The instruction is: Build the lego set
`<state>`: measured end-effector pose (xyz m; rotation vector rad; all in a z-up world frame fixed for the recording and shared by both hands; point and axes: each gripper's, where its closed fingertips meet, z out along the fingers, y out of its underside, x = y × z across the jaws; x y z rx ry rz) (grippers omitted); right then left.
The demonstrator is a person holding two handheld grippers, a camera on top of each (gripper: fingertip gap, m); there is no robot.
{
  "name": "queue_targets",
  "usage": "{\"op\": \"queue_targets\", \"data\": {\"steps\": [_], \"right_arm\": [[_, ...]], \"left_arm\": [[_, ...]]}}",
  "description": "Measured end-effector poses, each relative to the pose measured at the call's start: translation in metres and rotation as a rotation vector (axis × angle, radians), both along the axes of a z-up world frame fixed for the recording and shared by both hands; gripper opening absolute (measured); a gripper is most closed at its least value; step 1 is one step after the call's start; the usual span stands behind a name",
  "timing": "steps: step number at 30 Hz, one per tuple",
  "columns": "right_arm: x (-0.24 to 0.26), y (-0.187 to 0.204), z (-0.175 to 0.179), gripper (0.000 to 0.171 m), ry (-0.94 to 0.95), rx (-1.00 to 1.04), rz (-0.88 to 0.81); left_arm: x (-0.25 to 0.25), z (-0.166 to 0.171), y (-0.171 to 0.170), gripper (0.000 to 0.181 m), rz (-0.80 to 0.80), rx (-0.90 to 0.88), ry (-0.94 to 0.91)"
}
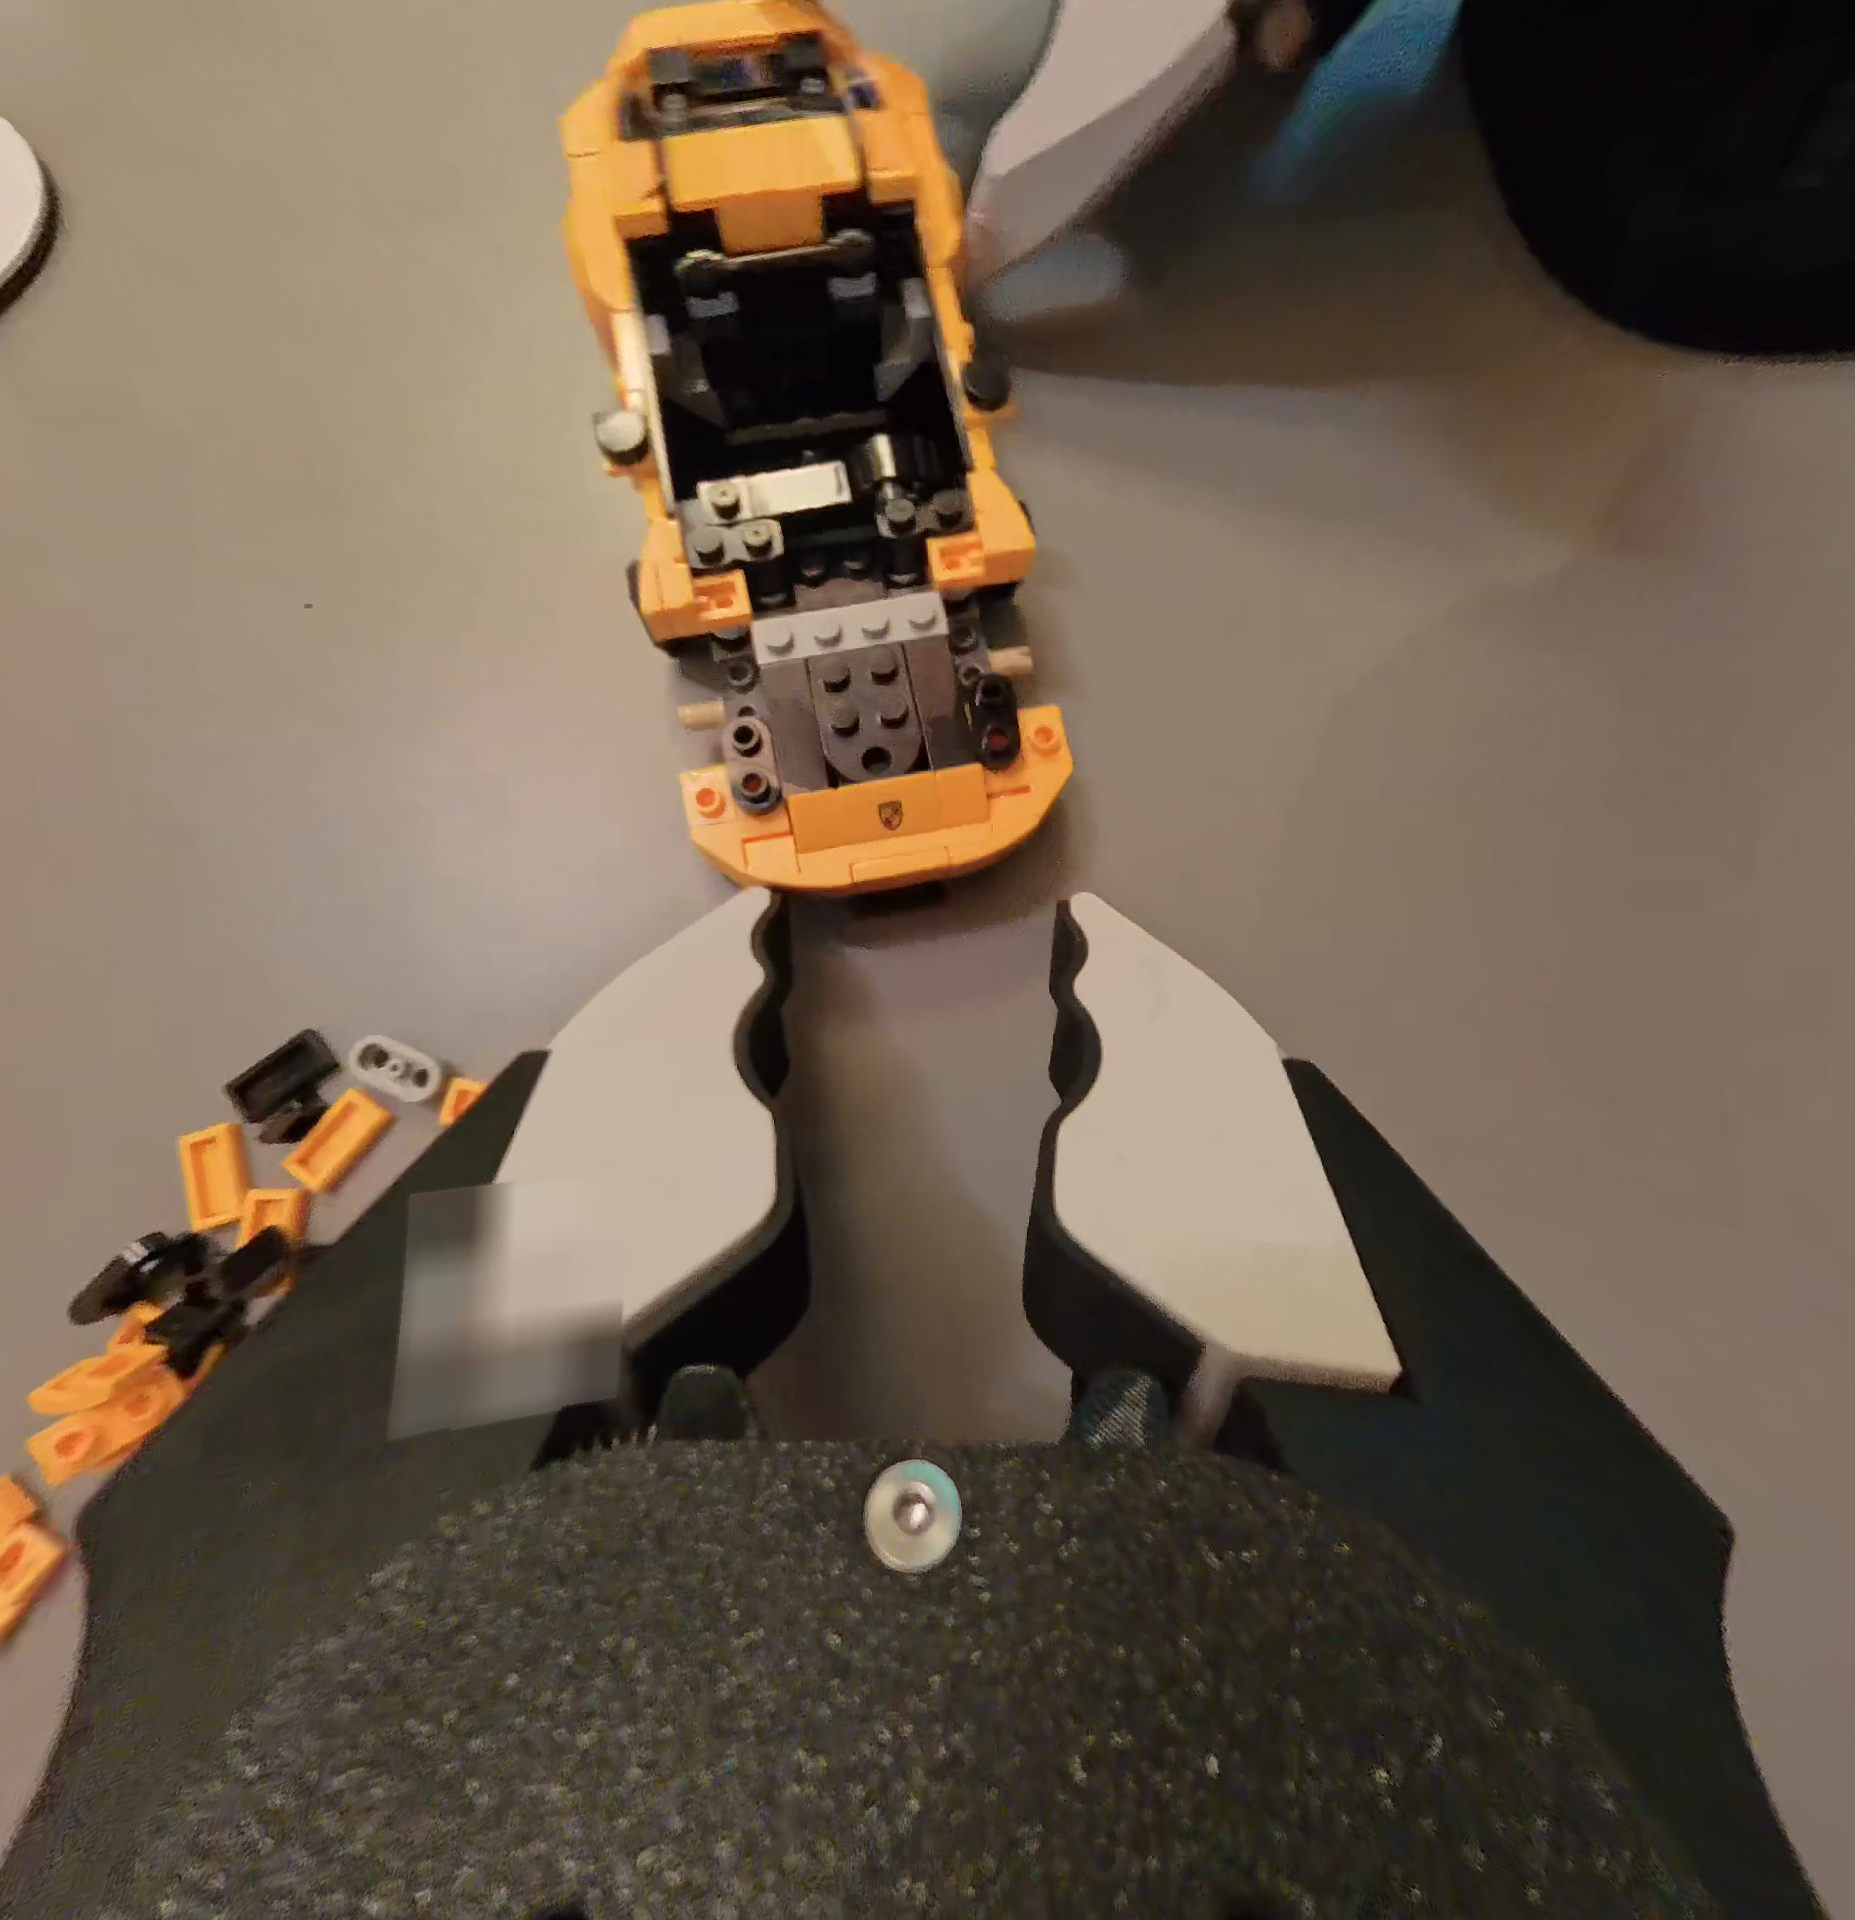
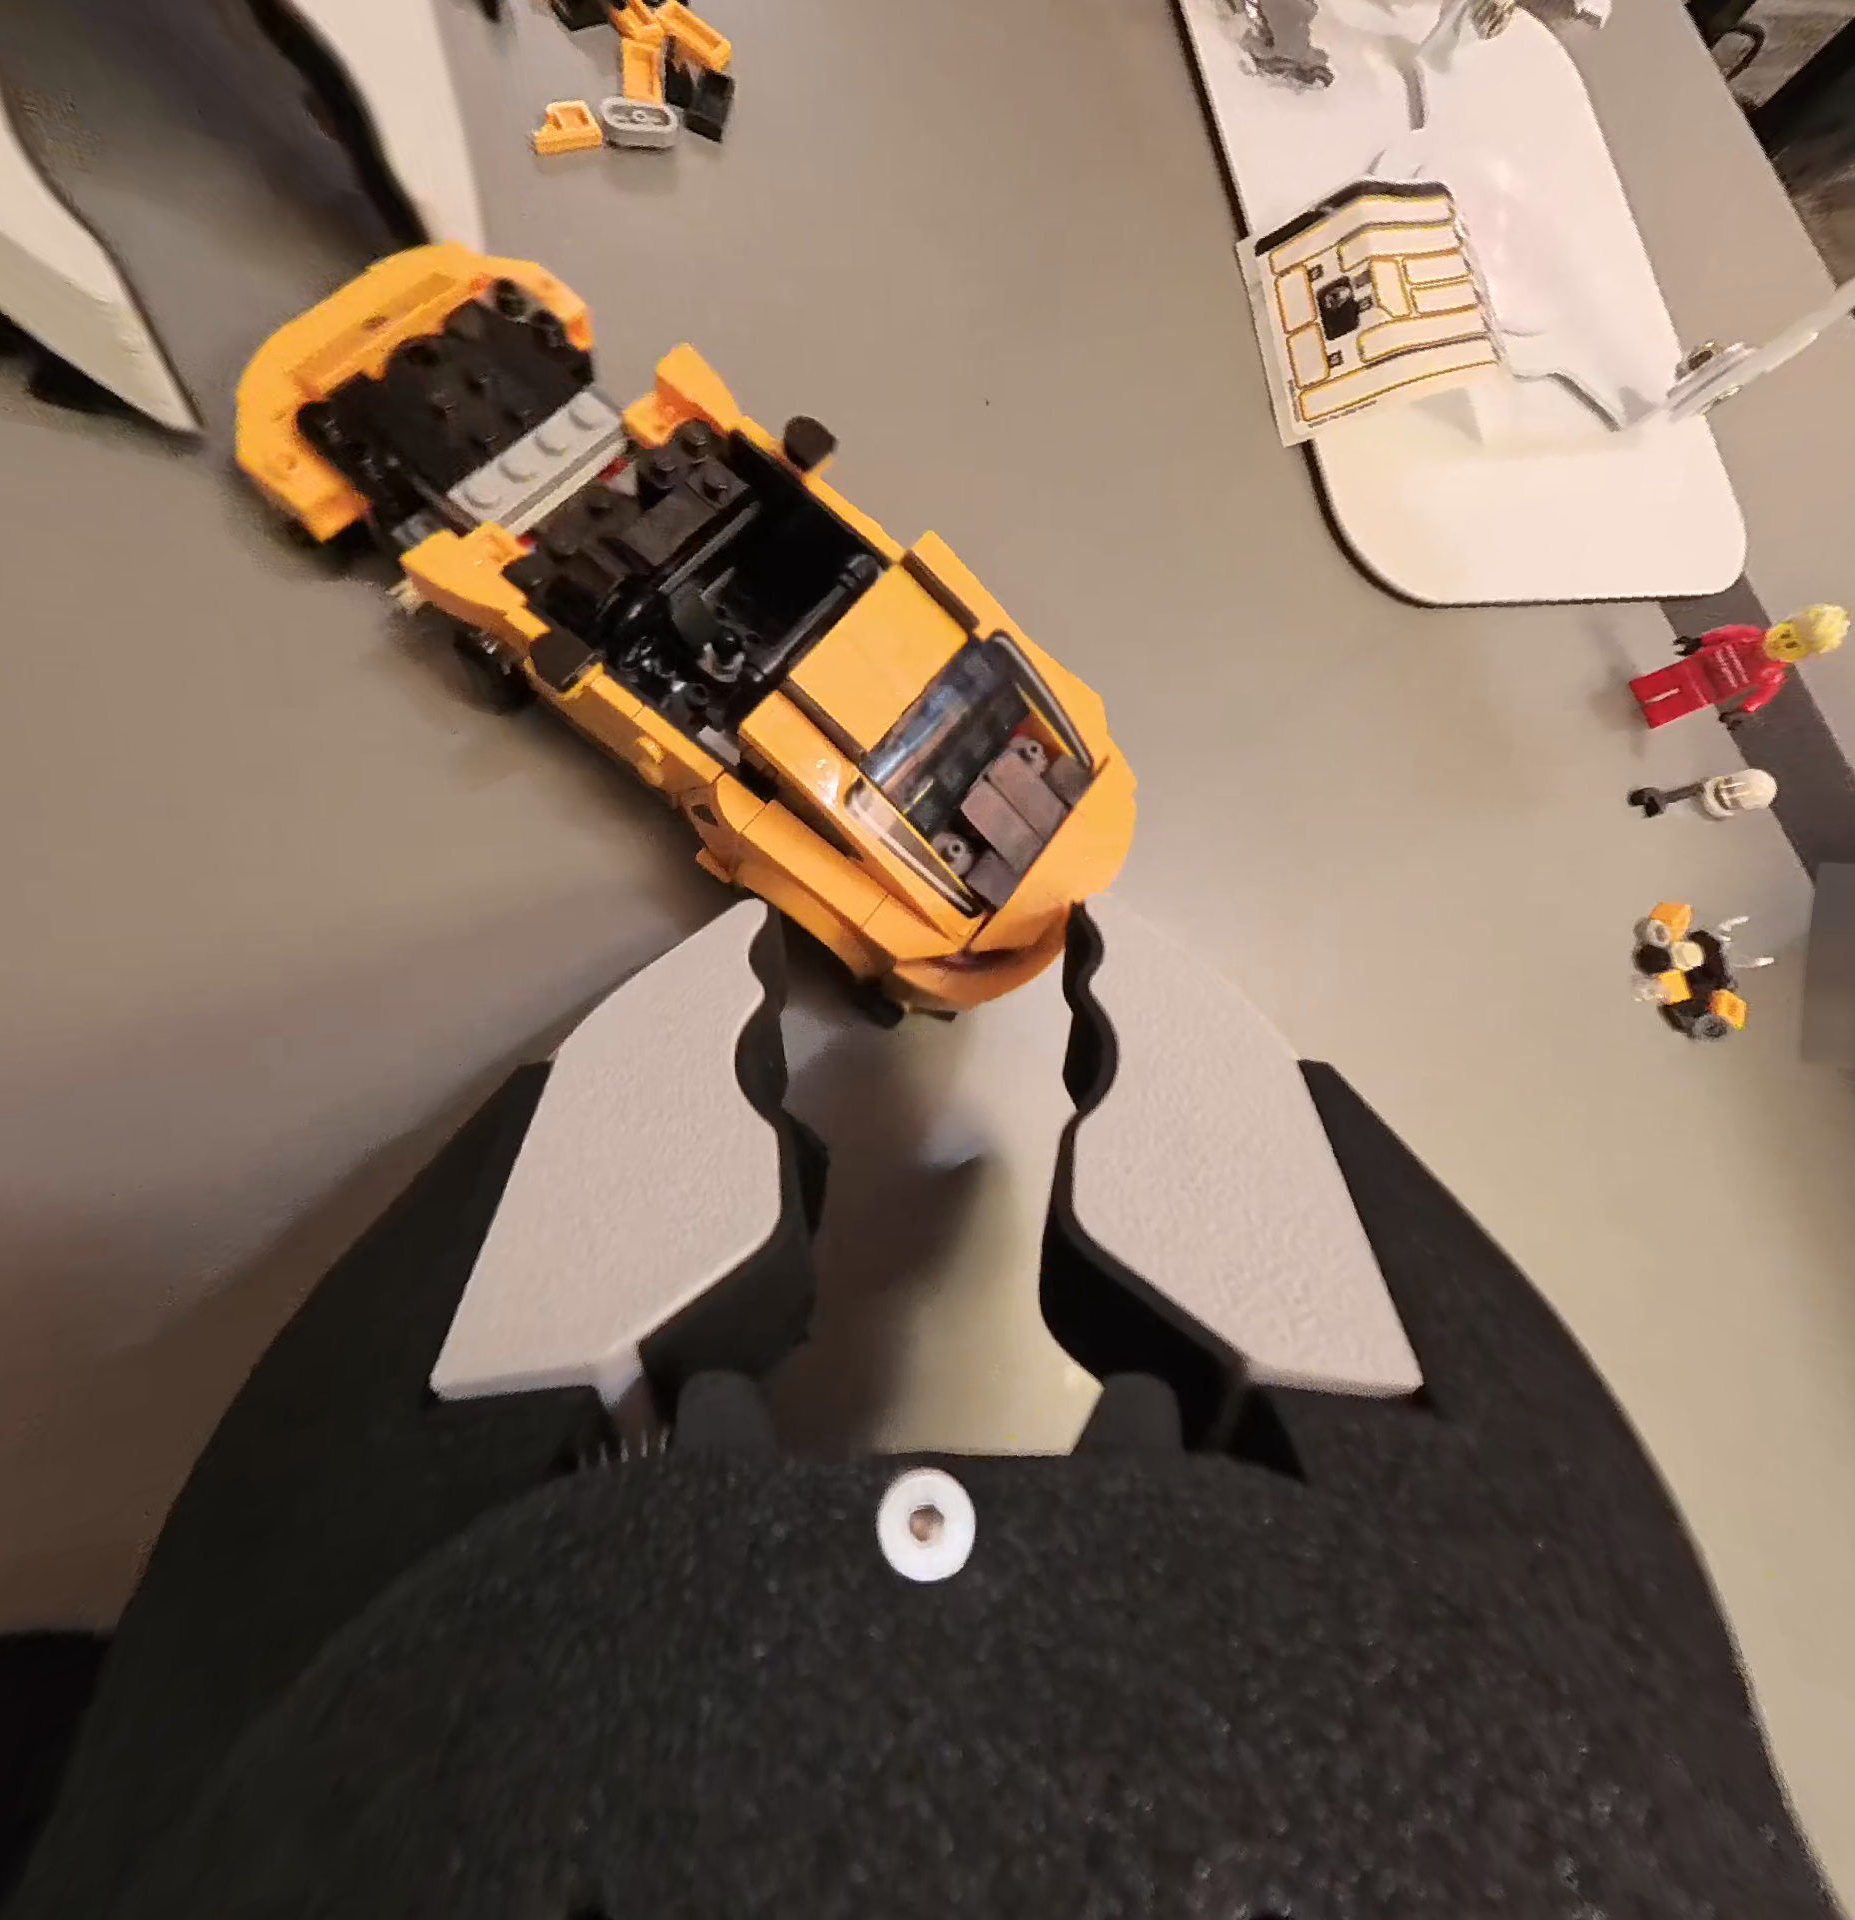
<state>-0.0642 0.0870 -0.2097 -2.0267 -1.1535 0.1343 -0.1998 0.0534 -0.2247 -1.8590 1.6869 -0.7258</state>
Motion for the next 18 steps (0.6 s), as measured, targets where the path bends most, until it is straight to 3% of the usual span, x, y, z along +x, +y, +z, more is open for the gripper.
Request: {"op": "queue_targets", "data": {"steps": [4,9,18], "right_arm": [[0.005,0.013,0.001,0.051,0.022,-0.009,-0.045],[0.009,0.013,0.008,0.049,0.086,-0.001,-0.064],[-0.003,0.009,0.004,0.048,0.106,-0.029,-0.03]], "left_arm": [[-0.001,0.005,-0.009,0.043,-0.037,-0.026,-0.028],[-0.005,0.017,0.009,0.042,0.059,-0.056,-0.102],[0.013,0.015,0.013,0.064,0.113,-0.012,-0.115]]}}
